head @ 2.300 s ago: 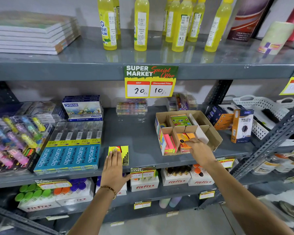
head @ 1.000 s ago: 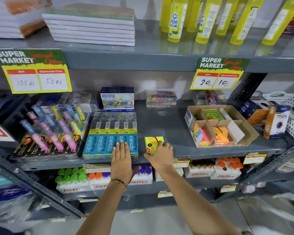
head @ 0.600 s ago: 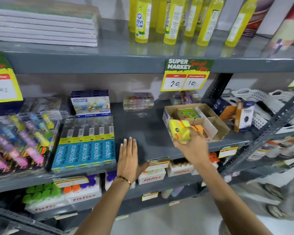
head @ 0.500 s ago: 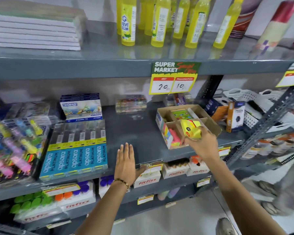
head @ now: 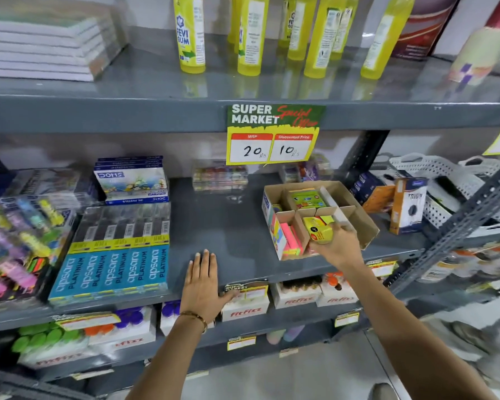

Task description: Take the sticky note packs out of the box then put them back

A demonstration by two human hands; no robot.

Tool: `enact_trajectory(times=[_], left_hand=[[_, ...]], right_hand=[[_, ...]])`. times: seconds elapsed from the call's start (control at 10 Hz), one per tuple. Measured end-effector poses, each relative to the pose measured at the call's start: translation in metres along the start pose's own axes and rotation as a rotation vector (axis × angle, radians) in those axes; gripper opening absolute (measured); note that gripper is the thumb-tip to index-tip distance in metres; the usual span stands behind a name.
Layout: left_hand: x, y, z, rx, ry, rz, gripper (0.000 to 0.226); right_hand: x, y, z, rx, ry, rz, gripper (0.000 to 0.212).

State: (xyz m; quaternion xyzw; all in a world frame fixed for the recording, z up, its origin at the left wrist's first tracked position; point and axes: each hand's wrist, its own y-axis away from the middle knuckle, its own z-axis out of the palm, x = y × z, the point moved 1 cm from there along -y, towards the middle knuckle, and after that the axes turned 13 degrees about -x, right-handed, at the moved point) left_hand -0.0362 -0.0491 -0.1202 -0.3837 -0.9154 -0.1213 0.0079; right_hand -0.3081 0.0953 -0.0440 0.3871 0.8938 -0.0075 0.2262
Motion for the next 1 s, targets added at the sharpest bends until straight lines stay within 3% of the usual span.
enact_trajectory(times=[0.2,0.4,0.6,0.7,1.0], left_hand=[[0.002,0.002,-0.001,-0.02,0.018,-0.013,0.103],[0.002,0.001,-0.001,-0.042,0.028,-0.021,0.102],[0.006,0.0,-0.005,-0.064,0.069,-0.055,0.103],[0.009,-0.001,-0.01,-0.076,0.081,-0.073,0.103],[0.012,-0.004,-0.029,-0.183,0.135,-0.088,0.107]], right_hand=[[0.007,-0.002,0.004,-0.021,-0.013,-0.006,0.068],[0.011,-0.003,-0.003,-0.16,0.036,-0.015,0.069],[0.014,0.003,-0.016,-0.077,0.292,-0.104,0.051],[0.013,0.003,-0.011,-0.072,0.346,-0.208,0.054],[0.007,0.005,-0.015,-0.054,0.356,-0.234,0.053]])
